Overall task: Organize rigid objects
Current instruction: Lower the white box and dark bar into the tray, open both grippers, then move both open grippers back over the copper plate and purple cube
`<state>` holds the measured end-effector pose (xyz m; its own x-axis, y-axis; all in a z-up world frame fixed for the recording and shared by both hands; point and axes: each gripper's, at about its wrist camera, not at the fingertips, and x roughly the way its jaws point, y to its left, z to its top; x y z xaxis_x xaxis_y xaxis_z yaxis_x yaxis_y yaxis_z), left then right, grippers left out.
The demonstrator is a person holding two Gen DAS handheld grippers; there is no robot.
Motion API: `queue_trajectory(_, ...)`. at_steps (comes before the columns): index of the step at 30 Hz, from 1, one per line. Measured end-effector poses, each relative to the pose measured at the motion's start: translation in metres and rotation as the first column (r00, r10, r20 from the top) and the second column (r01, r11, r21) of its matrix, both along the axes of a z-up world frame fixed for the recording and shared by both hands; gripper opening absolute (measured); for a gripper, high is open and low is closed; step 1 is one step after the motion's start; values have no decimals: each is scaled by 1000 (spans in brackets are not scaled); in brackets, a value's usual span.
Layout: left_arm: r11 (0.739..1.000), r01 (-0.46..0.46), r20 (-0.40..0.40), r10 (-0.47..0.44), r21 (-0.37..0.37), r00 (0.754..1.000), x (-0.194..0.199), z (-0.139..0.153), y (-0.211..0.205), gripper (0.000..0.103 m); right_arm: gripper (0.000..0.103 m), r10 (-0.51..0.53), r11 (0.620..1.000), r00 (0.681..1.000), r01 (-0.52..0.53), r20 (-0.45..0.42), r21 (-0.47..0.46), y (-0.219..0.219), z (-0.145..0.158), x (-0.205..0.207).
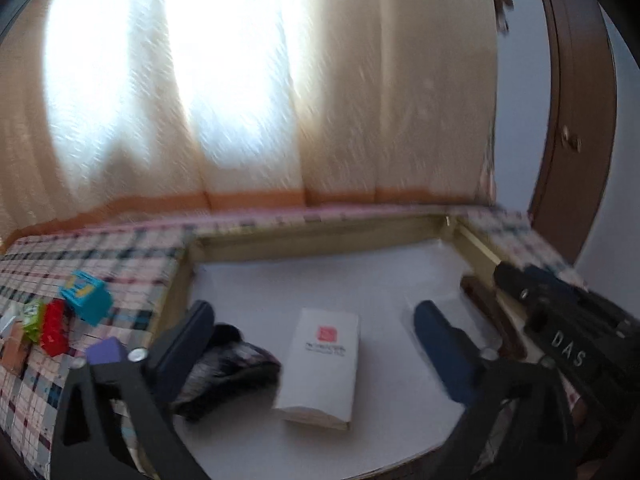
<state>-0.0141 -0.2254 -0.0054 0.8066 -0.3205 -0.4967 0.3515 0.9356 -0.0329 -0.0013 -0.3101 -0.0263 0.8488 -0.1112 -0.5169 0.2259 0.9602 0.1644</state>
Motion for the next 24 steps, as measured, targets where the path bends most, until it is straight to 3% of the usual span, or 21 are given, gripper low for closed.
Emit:
queue_trajectory(1,1000,-1,28,1,-5,1000,-4,3,2,102,71,-14,1000,1000,14,24,-2,0,2,-3)
queue_trajectory(3,1000,-10,60,10,-4,998,-8,8,5,102,77,-56,998,993,58,102,-16,-2,8,-14)
queue_trajectory(7,999,-35,61,35,-10,998,-9,11,19,102,77,-92,995,978,98,186,-26,-3,18,-26)
queue_trajectory(14,994,-109,141,103,32,985,-16,14,48,102,77,-159,983,947,178,280,-44,-3,25,-41)
queue_trajectory(24,985,-170,106,166,35,980,-9,6,97,102,77,-187,963,915,243,356,-118,16,33,-57)
